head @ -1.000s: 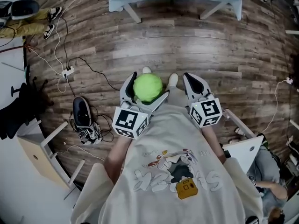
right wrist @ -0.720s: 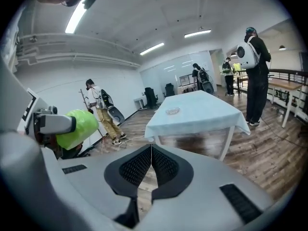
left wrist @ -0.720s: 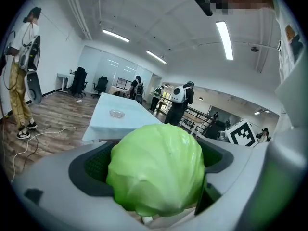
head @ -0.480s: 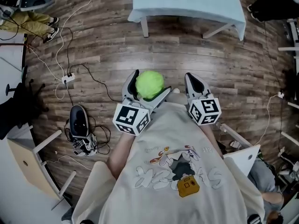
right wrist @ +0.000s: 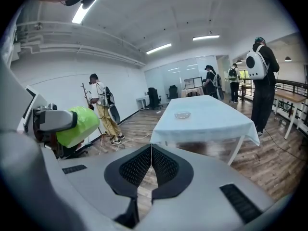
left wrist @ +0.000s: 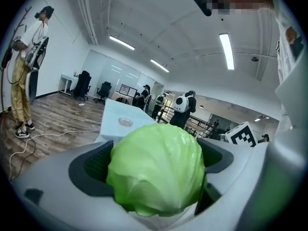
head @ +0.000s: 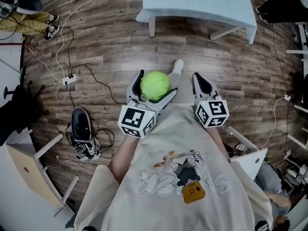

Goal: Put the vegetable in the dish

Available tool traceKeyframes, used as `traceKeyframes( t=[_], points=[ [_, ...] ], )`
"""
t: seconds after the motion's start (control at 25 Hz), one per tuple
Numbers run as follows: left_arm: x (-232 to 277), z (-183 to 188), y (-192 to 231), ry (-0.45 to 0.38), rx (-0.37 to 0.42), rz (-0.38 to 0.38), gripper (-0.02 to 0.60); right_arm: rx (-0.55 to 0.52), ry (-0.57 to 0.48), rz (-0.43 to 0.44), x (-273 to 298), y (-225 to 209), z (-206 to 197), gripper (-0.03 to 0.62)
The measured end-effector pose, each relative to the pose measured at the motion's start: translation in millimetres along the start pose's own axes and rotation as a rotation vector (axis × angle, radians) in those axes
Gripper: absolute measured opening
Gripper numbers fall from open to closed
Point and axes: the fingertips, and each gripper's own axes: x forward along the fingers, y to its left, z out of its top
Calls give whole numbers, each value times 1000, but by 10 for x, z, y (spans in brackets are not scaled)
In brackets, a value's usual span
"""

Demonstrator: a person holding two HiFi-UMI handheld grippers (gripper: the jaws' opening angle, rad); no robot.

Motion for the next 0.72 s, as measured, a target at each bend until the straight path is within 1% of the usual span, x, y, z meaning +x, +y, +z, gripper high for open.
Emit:
traceKeyframes(
  t=[0.16,0.32,0.48,0.64,0.72],
  points=[
    [165,78,122,7,11,-6,545,-5,-3,11,181,-44,85,23],
    [450,218,253,18,19,-6,545,21,-23,6,373,-236,250,23],
    [871,372,305,27,28,-19,545,41,-31,6,617,-545,433,23],
    [1391,471,320,52,20,-30,545,57,-16,15,905,-960,613,23],
    [1642,574,351,54,29,-32,545,70,-21,27,1072,-1167,753,23]
  ],
)
